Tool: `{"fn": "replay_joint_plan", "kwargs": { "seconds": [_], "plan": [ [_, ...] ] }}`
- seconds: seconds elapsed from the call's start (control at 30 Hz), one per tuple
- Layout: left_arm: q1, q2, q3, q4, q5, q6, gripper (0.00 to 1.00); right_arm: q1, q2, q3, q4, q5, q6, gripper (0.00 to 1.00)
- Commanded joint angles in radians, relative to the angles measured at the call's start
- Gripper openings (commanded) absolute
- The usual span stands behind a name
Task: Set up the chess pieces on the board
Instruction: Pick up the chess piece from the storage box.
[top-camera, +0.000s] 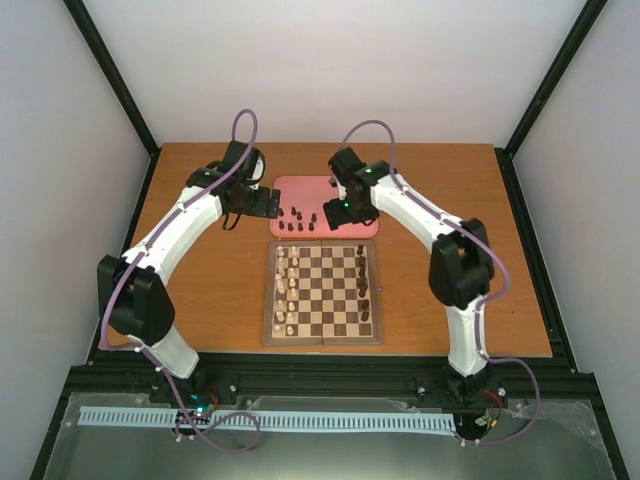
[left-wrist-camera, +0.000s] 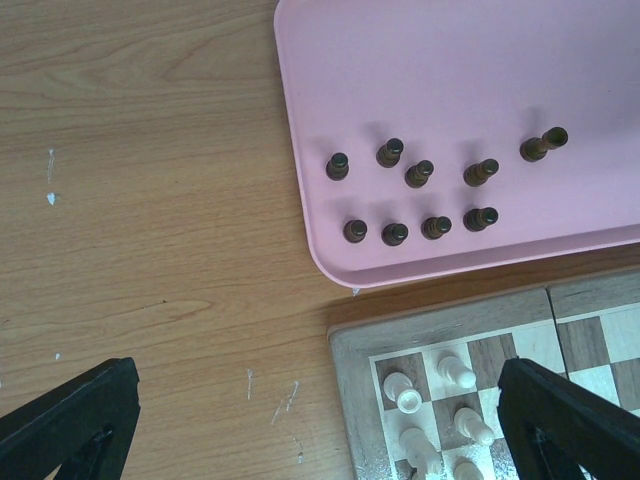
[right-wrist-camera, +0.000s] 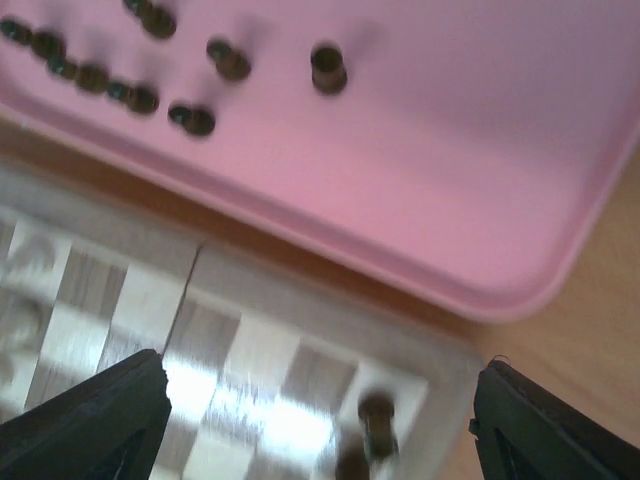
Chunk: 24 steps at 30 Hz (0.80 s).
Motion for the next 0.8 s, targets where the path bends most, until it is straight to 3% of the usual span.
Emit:
{"fn": "replay_joint_plan", "kwargs": {
  "seconds": [0.0, 0.27, 0.77],
  "plan": [
    [-0.007, -0.017, 0.038, 0.001, 0.017, 0.006, 1.0, -0.021, 0.155, 0.178, 0.064, -0.011, -0.046, 0.82],
    [-0.007, -0.033, 0.018, -0.001, 0.006, 0.009, 1.0, -0.047, 0.447, 0.525, 0.03, -0.062, -0.035, 0.77],
    [-0.007, -0.016, 0.012, -0.004, -0.006, 0.012, 1.0, -0.067, 0.556, 0.565, 0.05, -0.116, -0.019, 0.56]
  ]
}}
